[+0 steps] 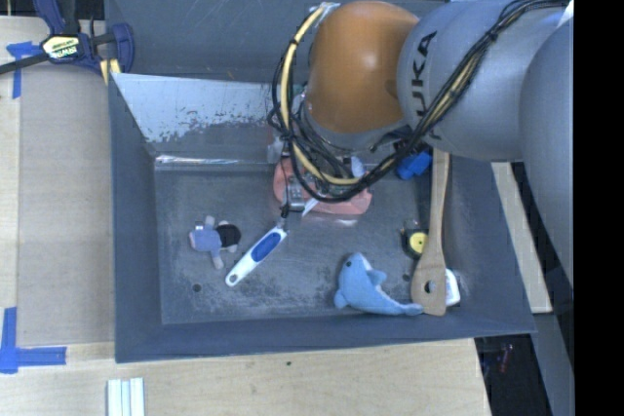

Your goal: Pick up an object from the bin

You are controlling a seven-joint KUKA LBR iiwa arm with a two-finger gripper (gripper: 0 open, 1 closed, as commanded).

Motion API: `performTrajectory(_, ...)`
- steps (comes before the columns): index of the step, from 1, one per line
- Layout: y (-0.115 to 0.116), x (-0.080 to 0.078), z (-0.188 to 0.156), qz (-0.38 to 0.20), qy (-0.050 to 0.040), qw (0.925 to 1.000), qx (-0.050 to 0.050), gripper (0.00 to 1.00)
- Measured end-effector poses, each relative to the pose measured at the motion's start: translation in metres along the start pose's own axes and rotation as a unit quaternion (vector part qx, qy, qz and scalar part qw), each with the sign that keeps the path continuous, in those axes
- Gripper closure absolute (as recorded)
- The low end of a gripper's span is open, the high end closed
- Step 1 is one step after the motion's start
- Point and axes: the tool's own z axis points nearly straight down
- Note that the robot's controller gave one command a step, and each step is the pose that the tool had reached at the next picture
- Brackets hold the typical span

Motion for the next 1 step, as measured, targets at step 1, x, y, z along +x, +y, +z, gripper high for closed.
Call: performTrajectory(1,-0.0369,0.0040,0.0910,-0.259,0.0015,0.9659,0.000,0.00)
